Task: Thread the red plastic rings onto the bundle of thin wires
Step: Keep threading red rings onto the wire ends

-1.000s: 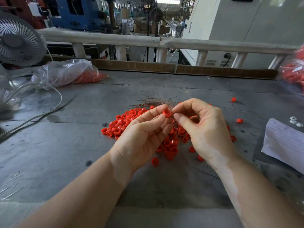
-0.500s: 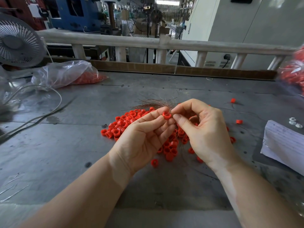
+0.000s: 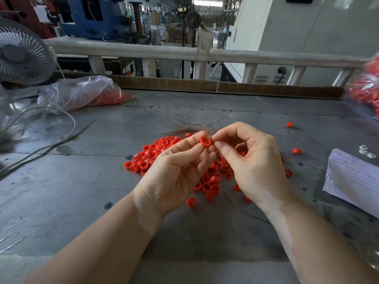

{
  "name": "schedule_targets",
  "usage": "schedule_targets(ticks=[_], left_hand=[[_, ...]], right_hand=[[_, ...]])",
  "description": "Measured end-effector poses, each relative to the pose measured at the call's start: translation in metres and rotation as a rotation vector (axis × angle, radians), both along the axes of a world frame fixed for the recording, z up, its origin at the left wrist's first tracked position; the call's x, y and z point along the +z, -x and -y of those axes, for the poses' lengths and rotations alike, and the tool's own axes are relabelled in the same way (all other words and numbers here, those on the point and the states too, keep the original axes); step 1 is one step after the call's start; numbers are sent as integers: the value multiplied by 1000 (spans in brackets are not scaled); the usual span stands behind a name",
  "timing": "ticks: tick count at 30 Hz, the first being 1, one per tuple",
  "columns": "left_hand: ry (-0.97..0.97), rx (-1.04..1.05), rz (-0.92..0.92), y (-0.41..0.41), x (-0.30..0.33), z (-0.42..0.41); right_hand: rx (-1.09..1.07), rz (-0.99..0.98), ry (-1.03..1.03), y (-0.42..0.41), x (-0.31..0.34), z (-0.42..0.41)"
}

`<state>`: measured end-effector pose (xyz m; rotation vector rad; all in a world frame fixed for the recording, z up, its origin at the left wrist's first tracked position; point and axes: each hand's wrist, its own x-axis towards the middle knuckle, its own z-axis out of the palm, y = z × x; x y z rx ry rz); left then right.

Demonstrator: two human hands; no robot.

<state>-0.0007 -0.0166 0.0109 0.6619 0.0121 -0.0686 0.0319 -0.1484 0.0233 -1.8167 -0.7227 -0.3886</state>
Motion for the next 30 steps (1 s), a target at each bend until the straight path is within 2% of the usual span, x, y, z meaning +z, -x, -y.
schedule_targets(ticks=[18,30], left_hand=[[-53,-6,35,2,1,-2],[-48,19,23,1,1,-2]], right_hand=[[39,-78,-71,0,1,1],[22,-25,-34,-1,-1,1]])
